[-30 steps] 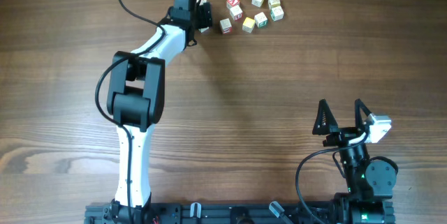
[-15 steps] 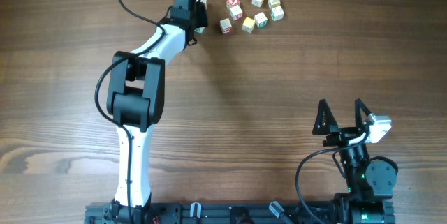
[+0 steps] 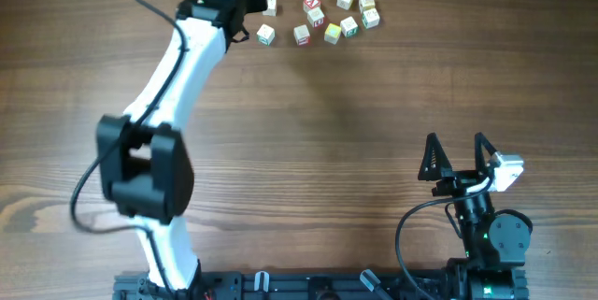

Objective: Form a circle
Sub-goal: 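Reach the left gripper forward to the block cluster, then grasp the red-lettered Q block with the left gripper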

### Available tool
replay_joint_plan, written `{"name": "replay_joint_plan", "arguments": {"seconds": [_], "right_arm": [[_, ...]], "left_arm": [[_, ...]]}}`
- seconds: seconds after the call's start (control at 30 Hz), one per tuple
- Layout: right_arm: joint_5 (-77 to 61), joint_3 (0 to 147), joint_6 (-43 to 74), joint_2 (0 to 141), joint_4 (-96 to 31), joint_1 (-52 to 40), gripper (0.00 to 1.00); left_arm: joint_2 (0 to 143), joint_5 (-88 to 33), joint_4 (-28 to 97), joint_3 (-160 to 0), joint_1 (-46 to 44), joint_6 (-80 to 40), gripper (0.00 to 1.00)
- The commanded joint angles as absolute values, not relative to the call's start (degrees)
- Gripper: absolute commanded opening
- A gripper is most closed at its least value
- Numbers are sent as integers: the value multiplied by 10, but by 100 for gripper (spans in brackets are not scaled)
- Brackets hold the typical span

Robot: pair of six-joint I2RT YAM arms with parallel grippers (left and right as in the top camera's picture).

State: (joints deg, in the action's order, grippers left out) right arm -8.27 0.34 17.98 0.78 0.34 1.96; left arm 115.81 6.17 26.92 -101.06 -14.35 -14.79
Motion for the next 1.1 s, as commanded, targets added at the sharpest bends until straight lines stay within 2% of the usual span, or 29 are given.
{"name": "replay_joint_plan", "arguments": {"seconds": [0.0,0.17,0.4,0.53,0.6,0.83,1.07], "right_arm": [[-77,3,184,4,5,22,100],[-77,3,184,4,5,22,100],[-77,3,184,4,5,22,100],[-77,3,184,4,5,22,100],[-77,3,184,4,5,22,100],[-77,3,184,4,5,22,100],[-77,3,184,4,5,22,100]], "left_arm": [[1087,65,370,-1018,-166,-219,37],[1067,65,518,-1014,-219,-295,34],[1067,120,513,-920,-319,-353,34],[1067,151,424,-817,-354,-383,35],[1067,150,316,-737,-362,-385,37],[1077,164,80,-621,-360,-395,39],[1137,238,49,-621,-355,-395,38]]}}
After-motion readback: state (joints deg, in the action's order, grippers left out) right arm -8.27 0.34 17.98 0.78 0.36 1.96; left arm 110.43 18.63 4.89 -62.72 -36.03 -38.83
